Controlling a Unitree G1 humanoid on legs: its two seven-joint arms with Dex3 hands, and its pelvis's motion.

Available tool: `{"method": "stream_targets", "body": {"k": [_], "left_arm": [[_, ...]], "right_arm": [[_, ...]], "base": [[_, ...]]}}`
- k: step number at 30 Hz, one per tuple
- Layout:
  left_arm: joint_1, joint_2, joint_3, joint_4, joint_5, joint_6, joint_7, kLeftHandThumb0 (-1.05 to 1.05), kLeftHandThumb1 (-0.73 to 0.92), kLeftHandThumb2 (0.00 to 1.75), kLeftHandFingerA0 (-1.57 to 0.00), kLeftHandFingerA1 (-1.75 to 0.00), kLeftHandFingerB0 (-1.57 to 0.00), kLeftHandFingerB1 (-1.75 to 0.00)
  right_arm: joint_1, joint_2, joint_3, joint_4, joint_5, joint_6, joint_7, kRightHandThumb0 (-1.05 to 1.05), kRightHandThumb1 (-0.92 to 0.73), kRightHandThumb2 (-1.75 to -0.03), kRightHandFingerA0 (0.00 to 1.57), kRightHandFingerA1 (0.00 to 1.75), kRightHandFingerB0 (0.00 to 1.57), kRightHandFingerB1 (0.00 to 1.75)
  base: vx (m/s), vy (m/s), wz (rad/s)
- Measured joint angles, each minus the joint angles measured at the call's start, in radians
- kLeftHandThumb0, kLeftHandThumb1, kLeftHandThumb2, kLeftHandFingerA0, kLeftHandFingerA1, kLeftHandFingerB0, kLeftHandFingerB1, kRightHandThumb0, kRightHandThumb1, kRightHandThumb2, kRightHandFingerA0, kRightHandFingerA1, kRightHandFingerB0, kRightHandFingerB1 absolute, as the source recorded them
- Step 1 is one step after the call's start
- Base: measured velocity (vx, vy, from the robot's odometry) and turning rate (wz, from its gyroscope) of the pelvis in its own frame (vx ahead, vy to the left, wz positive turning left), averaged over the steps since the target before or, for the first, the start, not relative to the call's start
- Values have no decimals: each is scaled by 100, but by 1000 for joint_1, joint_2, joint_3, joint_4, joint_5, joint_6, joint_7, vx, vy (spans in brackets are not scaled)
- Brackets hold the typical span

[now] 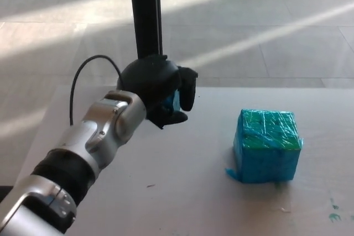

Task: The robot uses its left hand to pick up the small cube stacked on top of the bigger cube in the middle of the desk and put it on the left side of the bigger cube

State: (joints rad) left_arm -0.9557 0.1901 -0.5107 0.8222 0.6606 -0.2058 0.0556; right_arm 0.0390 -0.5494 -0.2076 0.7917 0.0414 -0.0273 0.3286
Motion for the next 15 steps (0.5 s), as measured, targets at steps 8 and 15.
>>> {"method": "stream_targets", "body": {"k": [8, 15], "left_arm": [[145, -15, 9, -124, -1, 21, -8, -14, 60, 99, -85, -175, -75, -154], [212, -47, 9, -128, 3, 24, 12, -13, 55, 108, -89, -175, -73, -163]], "right_arm": [[-13, 1, 1, 7, 3, 2, -1, -35, -70, -61, 63, 63, 59, 48], [-17, 2, 0, -1, 4, 10, -3, -35, -68, -59, 61, 61, 55, 48]], "base": [[0, 0, 0], [0, 0, 0]]}}
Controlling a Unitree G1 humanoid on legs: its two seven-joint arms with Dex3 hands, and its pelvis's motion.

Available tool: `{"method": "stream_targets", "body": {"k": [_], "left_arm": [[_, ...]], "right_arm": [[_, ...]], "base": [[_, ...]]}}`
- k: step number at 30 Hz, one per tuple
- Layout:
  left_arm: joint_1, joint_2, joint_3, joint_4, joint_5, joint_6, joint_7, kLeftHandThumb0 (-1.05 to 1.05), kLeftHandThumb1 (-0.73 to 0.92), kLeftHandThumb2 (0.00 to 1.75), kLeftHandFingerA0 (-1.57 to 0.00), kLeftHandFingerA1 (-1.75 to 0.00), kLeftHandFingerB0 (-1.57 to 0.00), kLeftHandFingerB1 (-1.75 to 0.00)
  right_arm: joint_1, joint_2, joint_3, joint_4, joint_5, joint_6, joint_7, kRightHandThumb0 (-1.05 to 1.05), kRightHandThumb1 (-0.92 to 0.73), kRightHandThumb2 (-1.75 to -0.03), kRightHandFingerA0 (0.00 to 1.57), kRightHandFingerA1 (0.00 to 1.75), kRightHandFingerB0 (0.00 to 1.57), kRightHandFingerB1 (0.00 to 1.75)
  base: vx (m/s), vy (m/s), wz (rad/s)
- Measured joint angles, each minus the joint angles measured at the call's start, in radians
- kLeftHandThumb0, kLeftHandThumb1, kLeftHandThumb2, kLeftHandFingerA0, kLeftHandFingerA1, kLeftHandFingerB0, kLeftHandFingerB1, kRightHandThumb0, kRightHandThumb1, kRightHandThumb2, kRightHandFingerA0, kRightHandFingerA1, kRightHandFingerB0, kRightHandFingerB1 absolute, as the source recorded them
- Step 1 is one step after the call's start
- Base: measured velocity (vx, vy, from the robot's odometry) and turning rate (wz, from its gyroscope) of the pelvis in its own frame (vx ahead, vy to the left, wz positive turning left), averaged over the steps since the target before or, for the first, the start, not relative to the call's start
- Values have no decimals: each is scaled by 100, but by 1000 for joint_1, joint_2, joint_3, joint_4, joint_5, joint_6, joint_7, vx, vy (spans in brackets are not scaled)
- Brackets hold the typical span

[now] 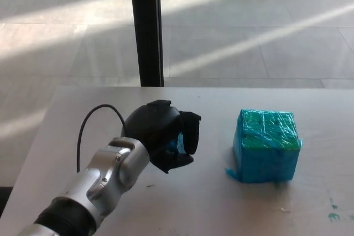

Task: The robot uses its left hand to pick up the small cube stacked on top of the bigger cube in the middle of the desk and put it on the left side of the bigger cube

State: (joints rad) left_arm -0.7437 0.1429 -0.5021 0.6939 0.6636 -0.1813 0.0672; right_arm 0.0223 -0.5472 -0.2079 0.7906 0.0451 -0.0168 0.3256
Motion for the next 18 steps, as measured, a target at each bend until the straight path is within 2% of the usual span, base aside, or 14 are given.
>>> {"method": "stream_targets", "body": {"k": [2, 3, 5, 6, 8, 11, 12, 13, 14, 15, 16, 18], "left_arm": [[12, -8, 0, 0, 1, 1, 4, -14, 57, 106, -88, -175, -73, -164], [17, -12, -1, 0, 1, 1, 8, -15, 53, 114, -91, -175, -74, -164], [26, -18, -7, 0, 5, 2, 17, -17, 53, 113, -90, -175, -72, -161], [31, -18, -12, 0, 9, 2, 18, -18, 56, 107, -86, -175, -68, -160], [38, -16, -23, 2, 18, 2, 18, -18, 54, 107, -85, -175, -69, -158], [42, -11, -38, 4, 30, 3, 19, -18, 61, 98, -81, -175, -66, -154], [42, -5, -47, 4, 39, 5, 20, -14, 63, 91, -96, -175, -67, -139], [43, -1, -50, 5, 42, 6, 23, -14, 63, 91, -96, -175, -67, -139], [43, 4, -52, 5, 44, 6, 27, -25, 75, 85, -82, -175, -60, -122], [44, 8, -54, 7, 45, 5, 33, -35, 79, 69, -78, -163, -50, -87], [44, 11, -58, 9, 46, 5, 36, -44, 80, 64, -67, -119, -41, -58], [43, 16, -67, 11, 51, 8, 33, -58, 71, 61, -52, -84, -26, -38]], "right_arm": [[2, 1, 0, -9, 1, 0, 0, -36, -69, -60, 61, 58, 57, 46], [2, 3, 0, -12, 0, 2, -1, -36, -68, -60, 61, 59, 55, 46], [0, 4, 0, -11, 1, 2, -2, -36, -68, -60, 64, 62, 58, 47], [-1, 6, -1, -11, 1, 3, -3, -35, -68, -60, 64, 60, 57, 47], [1, 10, -1, -17, 1, 6, -6, -35, -68, -60, 63, 60, 56, 47], [-1, 12, -1, -18, 1, 8, -7, -35, -68, -60, 62, 61, 55, 46], [-4, 12, -1, -17, 1, 10, -7, -35, -68, -60, 62, 62, 55, 47], [-4, 12, -1, -21, 1, 12, -8, -35, -68, -60, 62, 62, 55, 47], [-4, 12, -1, -25, 1, 15, -9, -36, -68, -60, 63, 62, 57, 47], [-4, 13, -1, -26, 2, 16, -10, -36, -67, -60, 63, 63, 55, 47], [-3, 13, -1, -27, 2, 17, -10, -36, -67, -60, 63, 61, 54, 47], [-3, 13, -1, -28, 1, 17, -10, -35, -67, -60, 62, 60, 54, 46]], "base": [[0, 0, 0], [0, 0, 0], [0, 0, 0], [0, 0, 0], [0, 0, 0], [0, 0, 0], [0, 0, 0], [0, 0, 0], [0, 0, 0], [0, 0, 0], [0, 0, 0], [0, 0, 0]]}}
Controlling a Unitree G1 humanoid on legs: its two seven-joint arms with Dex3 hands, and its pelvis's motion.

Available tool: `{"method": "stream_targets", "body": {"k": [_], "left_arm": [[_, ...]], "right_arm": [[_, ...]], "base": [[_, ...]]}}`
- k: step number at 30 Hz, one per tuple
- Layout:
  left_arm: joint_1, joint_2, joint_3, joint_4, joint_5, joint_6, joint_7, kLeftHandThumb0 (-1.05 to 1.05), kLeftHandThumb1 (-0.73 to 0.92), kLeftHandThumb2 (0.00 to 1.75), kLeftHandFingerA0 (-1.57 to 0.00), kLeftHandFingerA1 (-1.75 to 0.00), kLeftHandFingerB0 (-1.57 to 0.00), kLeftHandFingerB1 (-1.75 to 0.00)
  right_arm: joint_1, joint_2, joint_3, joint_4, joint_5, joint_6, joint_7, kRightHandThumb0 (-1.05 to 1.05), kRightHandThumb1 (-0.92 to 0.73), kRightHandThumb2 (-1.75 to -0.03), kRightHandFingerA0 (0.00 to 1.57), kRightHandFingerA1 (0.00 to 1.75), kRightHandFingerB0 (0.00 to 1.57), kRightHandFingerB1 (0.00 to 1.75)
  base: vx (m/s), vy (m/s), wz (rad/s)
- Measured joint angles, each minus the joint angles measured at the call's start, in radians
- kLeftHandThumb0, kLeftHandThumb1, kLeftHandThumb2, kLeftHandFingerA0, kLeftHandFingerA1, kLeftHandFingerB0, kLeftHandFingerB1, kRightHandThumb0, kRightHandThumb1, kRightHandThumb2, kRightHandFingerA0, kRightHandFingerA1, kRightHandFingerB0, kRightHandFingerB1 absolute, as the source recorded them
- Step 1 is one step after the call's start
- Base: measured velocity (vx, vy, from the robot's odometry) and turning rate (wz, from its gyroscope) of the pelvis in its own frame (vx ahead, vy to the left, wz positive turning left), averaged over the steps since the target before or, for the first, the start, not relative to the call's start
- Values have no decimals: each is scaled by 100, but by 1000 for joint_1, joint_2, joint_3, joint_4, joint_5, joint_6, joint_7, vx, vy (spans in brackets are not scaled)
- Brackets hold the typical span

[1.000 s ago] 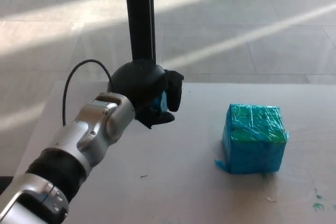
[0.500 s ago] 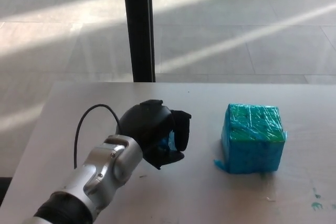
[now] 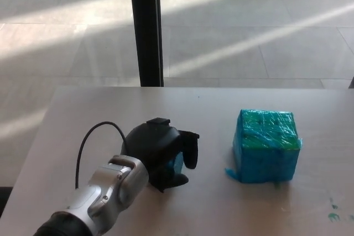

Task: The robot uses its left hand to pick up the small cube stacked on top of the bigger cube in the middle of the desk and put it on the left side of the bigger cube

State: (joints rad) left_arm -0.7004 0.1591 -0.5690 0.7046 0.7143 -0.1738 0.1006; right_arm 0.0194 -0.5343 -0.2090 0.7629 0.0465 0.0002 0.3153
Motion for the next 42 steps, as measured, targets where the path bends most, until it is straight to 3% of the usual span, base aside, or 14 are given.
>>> {"method": "stream_targets", "body": {"k": [1, 3, 4, 6, 7, 8, 9, 29, 31, 33, 34, 35, 36, 42], "left_arm": [[0, 1, -4, 0, 3, 4, -4, -73, 52, 88, -45, -81, -15, -48], [0, 0, -10, -10, 10, 27, -23, -76, 49, 87, -40, -77, -14, -47], [0, -1, -11, -18, 12, 39, -32, -83, 47, 88, -25, -65, -8, -45], [-1, -3, -13, -34, 17, 65, -52, -83, 47, 88, -25, -65, -8, -45], [-2, -3, -13, -37, 19, 73, -59, -100, 63, 61, -8, -54, -1, -33], [-2, -4, -15, -41, 21, 83, -67, -101, 53, 106, 0, -27, 0, 0], [-2, -3, -17, -46, 24, 95, -77, -101, 51, 106, 0, -21, 0, 0], [-11, 2, 73, -135, -4, 218, -214, -105, 57, 109, -8, -25, 0, -6], [-16, 7, 88, -144, -10, 218, -216, -105, 57, 109, 0, -24, 0, -4], [-29, 17, 110, -148, -20, 218, -221, -105, 59, 111, -13, -20, 0, -5], [-47, 31, 132, -149, -28, 218, -224, -105, 77, 66, 0, -26, 0, 0], [-61, 41, 151, -155, -35, 218, -232, -105, 77, 66, 0, -26, 0, 0], [-85, 56, 175, -162, -45, 218, -240, -105, 61, 113, -25, -26, 0, -3], [-145, 116, 301, -234, -105, 216, -260, -105, 62, 114, -1, -29, 0, -4]], "right_arm": [[0, 0, 0, 0, 0, 0, 0, -36, -67, -60, 63, 62, 55, 46], [1, 0, 0, -1, 0, 0, 0, -36, -66, -60, 63, 62, 56, 46], [1, 1, 0, -1, 0, 1, 0, -35, -66, -59, 62, 63, 57, 47], [4, 4, -3, -9, 2, 4, -1, -35, -66, -59, 62, 63, 57, 47], [6, 5, -4, -13, 2, 5, -1, -36, -67, -58, 64, 65, 58, 48], [7, 6, -5, -16, 2, 7, -1, -35, -67, -59, 65, 66, 57, 47], [9, 7, -6, -19, 2, 8, -1, -35, -68, -60, 63, 64, 56, 47], [26, 9, -7, -18, 2, 7, 1, -38, -66, -59, 63, 62, 55, 46], [30, 9, -7, -18, 2, 5, 1, -38, -65, -59, 63, 60, 56, 45], [33, 9, -6, -16, 1, 3, 1, -38, -65, -59, 62, 62, 56, 46], [32, 9, -6, -10, 2, 4, 2, -39, -64, -59, 64, 62, 57, 46], [30, 9, -7, -5, 2, 4, 2, -39, -64, -59, 64, 62, 57, 46], [30, 9, -7, 3, 2, 4, 2, -39, -66, -59, 64, 62, 57, 46], [29, 9, -6, 10, 2, 2, 5, -36, -66, -59, 63, 61, 56, 45]], "base": [[0, 0, 0], [0, 0, 0], [0, 0, 0], [0, 0, 0], [0, 0, 0], [0, 0, 0], [0, 0, 0], [0, 0, 0], [0, 0, 0], [0, 0, 0], [0, 0, 0], [0, 0, 0], [0, 0, 0], [0, 0, 0]]}}
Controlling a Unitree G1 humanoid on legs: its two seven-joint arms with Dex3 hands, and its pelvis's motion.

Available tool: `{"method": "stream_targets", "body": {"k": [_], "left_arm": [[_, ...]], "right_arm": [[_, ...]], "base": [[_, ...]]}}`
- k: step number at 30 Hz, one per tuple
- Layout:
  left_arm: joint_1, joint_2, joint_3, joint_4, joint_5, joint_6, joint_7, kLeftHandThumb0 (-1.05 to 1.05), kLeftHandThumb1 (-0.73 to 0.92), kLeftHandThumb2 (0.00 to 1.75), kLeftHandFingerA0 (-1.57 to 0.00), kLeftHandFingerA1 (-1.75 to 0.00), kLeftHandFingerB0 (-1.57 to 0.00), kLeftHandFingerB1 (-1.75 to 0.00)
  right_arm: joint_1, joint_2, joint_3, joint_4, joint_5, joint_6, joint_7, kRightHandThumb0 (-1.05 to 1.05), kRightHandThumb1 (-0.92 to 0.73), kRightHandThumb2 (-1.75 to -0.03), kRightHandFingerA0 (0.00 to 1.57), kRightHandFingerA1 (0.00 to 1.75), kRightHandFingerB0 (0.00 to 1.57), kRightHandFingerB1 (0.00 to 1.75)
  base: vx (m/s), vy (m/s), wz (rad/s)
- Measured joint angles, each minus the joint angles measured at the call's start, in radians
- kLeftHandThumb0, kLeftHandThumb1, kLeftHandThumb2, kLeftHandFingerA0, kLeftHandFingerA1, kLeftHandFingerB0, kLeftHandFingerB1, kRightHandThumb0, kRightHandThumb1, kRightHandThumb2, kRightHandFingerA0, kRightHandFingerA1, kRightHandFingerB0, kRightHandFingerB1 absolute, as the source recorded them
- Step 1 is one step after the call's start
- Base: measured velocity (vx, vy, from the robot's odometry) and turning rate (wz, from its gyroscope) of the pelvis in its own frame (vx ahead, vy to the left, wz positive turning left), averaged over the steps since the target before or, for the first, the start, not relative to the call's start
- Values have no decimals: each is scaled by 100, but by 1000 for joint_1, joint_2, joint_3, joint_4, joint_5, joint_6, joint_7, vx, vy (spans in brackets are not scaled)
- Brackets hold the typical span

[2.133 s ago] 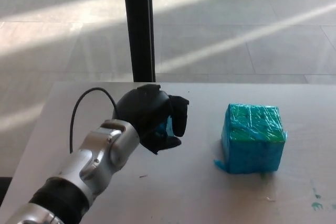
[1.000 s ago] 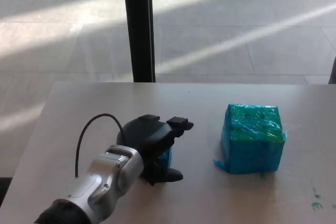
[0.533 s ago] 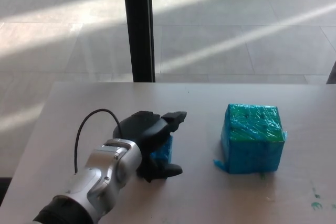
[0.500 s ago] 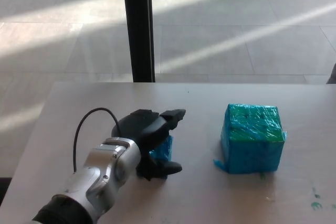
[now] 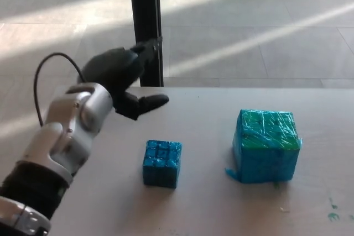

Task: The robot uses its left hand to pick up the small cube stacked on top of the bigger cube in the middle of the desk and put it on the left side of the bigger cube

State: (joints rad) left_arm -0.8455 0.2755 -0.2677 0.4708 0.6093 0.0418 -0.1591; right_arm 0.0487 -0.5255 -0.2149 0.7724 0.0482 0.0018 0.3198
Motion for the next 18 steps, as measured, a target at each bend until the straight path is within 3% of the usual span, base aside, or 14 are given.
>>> {"method": "stream_targets", "body": {"k": [2, 4, 7, 8, 11, 18], "left_arm": [[0, 28, 55, -39, -28, 1, -12, -105, 62, 113, -2, -41, 0, 0], [3, 63, 106, -59, -51, 1, -16, -105, 63, 113, -3, -32, 0, -1], [23, 114, 162, -54, -85, -1, -26, -105, 63, 113, 0, -37, 0, 0], [28, 128, 172, -44, -90, -2, -27, -96, 58, 107, -2, -39, 0, -6], [65, 197, 215, 18, -118, -10, -30, -100, 61, 108, -2, -34, 0, 0], [187, 363, 288, 186, -160, -62, -33, -96, 61, 106, -7, -51, 0, -8]], "right_arm": [[2, 0, 0, 2, 0, -3, 2, -36, -65, -59, 63, 61, 55, 45], [6, 0, 0, 2, 0, -4, 3, -38, -64, -57, 66, 64, 59, 45], [2, 0, 0, 14, 0, -4, 4, -36, -64, -59, 62, 62, 55, 46], [1, 0, -1, 16, 1, -5, 5, -37, -64, -58, 60, 59, 55, 46], [1, 0, -1, 27, 1, -12, 14, -37, -63, -59, 61, 60, 57, 46], [-5, 0, -2, 57, 1, -22, 16, -37, -64, -59, 65, 64, 57, 46]], "base": [[0, 0, 0], [0, 0, 0], [0, 0, 0], [0, 0, 0], [0, 0, 0], [0, 0, 0]]}}
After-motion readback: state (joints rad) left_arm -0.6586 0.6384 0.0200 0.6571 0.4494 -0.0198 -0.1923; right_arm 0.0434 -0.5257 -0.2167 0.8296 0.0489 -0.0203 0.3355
